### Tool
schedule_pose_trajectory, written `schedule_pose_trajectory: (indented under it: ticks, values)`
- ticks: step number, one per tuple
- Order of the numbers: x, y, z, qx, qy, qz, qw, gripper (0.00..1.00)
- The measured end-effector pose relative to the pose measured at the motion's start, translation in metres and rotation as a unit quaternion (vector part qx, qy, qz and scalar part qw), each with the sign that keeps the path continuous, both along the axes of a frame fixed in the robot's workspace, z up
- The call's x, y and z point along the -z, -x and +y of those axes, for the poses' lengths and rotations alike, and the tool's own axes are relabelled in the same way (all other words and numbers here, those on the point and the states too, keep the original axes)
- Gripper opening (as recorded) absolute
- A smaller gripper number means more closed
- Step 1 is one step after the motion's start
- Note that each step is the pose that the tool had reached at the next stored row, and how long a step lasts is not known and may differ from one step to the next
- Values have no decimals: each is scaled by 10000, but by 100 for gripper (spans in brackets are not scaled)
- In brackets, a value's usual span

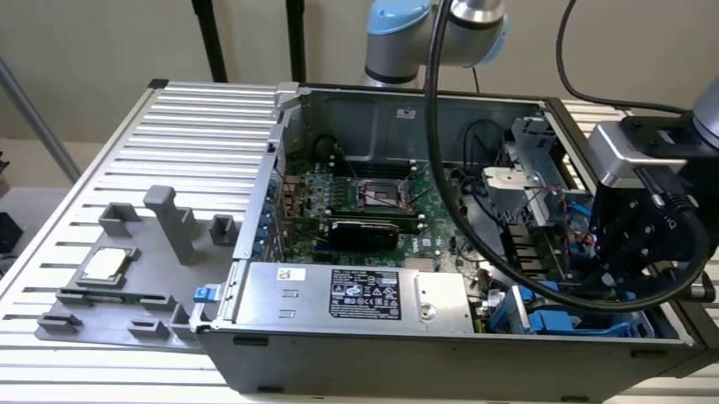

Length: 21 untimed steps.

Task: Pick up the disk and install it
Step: 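Insert the first disk wire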

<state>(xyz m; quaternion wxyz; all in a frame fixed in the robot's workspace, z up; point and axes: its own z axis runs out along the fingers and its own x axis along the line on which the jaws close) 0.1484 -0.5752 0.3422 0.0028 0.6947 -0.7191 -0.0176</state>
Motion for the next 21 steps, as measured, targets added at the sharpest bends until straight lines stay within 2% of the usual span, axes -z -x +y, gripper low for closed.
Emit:
schedule_pose_trajectory:
  ticks: [13, 21]
  values:
    - [44, 0, 9, 219, 34, 0, 9998, 0]
    - [64, -12, 14, 264, 42, 0, 9996, 0]
